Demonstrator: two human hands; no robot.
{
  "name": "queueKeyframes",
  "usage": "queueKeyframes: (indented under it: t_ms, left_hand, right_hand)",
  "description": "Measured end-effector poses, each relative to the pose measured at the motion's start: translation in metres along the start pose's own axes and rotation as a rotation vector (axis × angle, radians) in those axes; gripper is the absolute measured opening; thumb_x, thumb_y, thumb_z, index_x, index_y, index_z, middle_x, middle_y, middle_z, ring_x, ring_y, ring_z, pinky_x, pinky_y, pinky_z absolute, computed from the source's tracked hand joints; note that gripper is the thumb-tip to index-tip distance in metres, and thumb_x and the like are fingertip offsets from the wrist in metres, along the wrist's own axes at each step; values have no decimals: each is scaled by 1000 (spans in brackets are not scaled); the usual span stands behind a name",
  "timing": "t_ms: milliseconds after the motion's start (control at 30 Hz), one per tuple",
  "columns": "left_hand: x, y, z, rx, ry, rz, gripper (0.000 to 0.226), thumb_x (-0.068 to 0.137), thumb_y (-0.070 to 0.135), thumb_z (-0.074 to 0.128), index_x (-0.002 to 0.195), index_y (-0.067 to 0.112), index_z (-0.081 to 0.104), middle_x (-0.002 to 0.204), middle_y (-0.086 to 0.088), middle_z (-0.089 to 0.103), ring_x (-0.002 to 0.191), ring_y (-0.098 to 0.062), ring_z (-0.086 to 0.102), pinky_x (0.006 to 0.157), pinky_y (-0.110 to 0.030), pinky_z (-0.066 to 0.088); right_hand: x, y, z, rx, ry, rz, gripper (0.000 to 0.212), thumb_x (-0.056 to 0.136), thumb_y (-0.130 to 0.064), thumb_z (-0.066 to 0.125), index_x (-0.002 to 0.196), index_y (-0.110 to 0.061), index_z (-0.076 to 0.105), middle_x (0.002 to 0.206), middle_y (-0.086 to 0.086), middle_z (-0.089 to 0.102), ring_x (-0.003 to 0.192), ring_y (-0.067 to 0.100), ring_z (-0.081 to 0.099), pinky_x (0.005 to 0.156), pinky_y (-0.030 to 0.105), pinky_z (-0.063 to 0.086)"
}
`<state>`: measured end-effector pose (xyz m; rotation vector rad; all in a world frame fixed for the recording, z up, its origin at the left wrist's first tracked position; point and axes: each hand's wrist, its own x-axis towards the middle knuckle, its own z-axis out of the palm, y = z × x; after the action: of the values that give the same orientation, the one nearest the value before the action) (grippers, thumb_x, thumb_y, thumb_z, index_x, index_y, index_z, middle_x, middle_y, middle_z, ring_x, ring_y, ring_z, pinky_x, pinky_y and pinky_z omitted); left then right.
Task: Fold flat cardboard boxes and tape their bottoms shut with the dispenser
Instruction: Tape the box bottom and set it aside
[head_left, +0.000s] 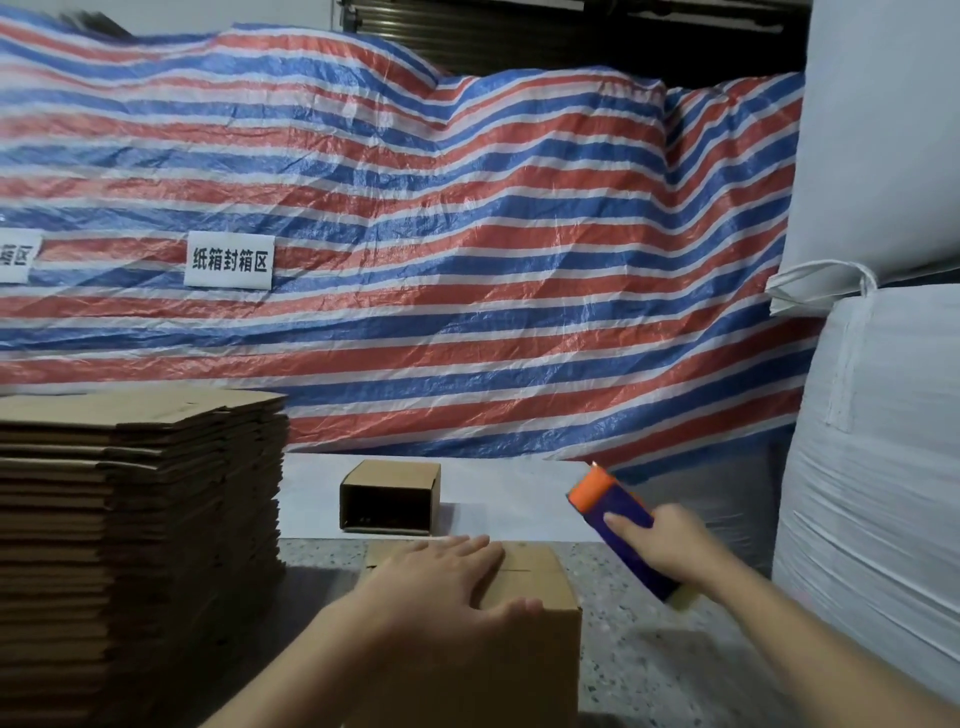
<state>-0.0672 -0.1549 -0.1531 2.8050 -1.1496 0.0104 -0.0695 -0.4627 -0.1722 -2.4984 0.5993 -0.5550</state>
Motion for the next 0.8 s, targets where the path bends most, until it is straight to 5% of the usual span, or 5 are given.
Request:
queueKeyframes:
  t_ms: [167,500,633,733,800]
  left_hand:
    - [2,-3,1,-7,20,9,101,70,96,12,155,41,10,163,15,13,150,-9,11,118,-37,6]
    - [1,1,-3,-123,73,68,86,76,90,28,144,39,36,151,7,44,136,-18,43,114,-44,32]
    - [-1,-3,-5,-607,34,-25,68,78,64,56,138,33,46,130,7,61,115,-14,59,104,-41,47]
    - [-1,-13,-14,-1075,287,-148,25,95,23,55,118,18,64,118,0,67,107,-12,61,103,-33,45]
    - [1,-20,-20,-1341,379,-208,22,94,9,55,112,9,68,107,-2,71,94,-11,64,93,-28,43]
  right_hand:
    - [-23,-93,-83,546,-302,-77,67,71,-70,70,104,-11,68,82,4,78,70,17,74,61,27,56]
    - [-58,-144,-85,428,-658,-88,76,66,-72,70,108,-9,67,78,7,73,60,15,68,57,29,56]
    - [-51,-148,-81,355,-659,-103,77,64,-72,74,108,-9,67,78,7,72,59,15,66,57,29,54]
    - [-48,-160,-76,267,-690,-132,82,61,-73,79,113,-11,66,83,7,74,62,14,68,58,28,55]
    - [-48,-167,-73,223,-686,-119,88,56,-75,82,115,-11,67,89,10,76,66,16,69,61,29,56]
